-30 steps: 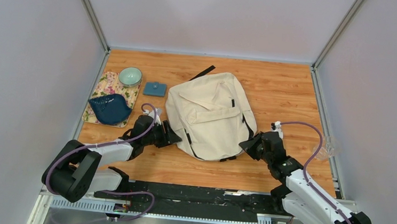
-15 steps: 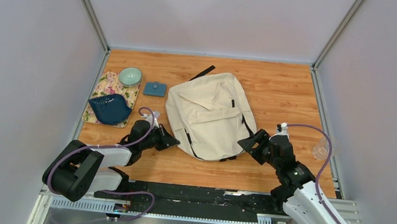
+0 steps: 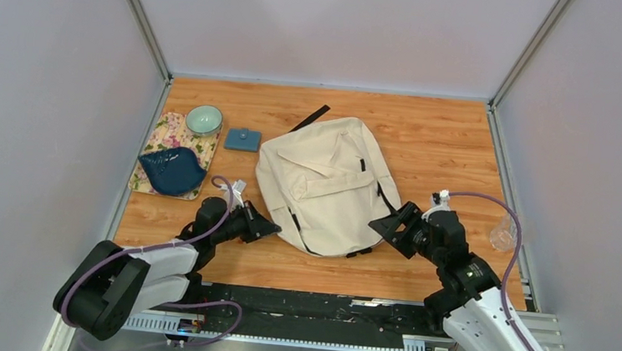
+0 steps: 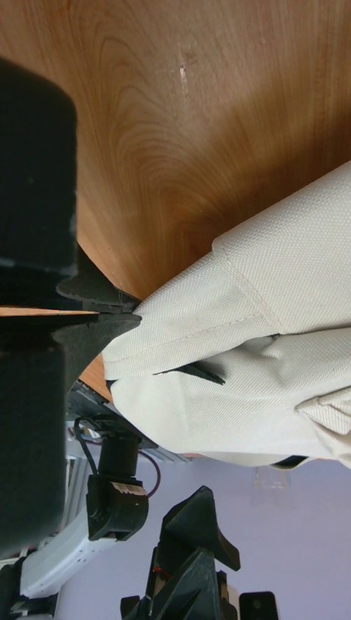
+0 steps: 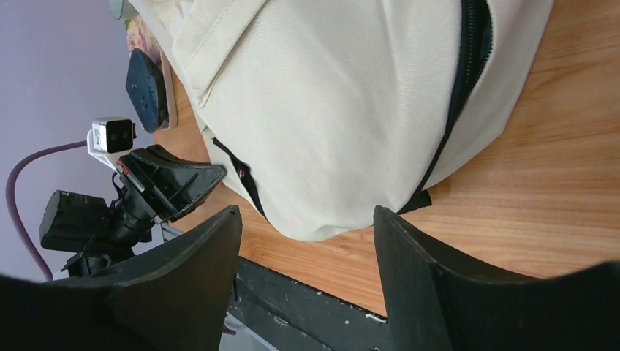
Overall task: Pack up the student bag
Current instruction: Zip the student bag at the center of the board.
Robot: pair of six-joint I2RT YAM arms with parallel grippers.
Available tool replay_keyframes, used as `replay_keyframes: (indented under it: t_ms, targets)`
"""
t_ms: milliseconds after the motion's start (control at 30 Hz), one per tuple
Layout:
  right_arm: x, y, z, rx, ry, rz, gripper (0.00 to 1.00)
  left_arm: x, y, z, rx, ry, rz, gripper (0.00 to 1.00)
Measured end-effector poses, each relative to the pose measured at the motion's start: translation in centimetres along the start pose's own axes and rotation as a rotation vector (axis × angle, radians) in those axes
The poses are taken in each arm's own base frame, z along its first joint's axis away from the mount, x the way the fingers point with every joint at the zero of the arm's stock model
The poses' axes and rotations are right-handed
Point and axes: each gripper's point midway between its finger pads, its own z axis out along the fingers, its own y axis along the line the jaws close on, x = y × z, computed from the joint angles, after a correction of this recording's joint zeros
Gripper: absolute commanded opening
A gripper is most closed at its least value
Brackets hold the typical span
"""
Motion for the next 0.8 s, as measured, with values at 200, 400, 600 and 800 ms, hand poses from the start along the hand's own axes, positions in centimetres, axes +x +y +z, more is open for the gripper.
replay_keyframes:
  t_ms: [200, 400, 600, 800]
  targets:
    - [0.3, 1.6, 0.1, -0.026, 0.046, -0.027, 0.69, -0.1, -1.0, -0.9, 0.025, -0.010, 0.043, 0.00]
    - [2.3, 3.7, 0.7, -0.061, 0.142, -0.116, 0.66, 0.9, -1.4, -1.7, 0.028, 0.015, 0.087, 0.00]
    - [6.6, 7.1, 1.3, -0.086, 0.284, -0.289, 0.62, 1.4, -1.5, -2.3, 0.024, 0.025, 0.105, 0.19]
    - [10.3, 9.5, 3.3, -0.085, 0.361, -0.398, 0.57, 2.0, -0.8, -2.7, -0.003, 0.044, 0.118, 0.50]
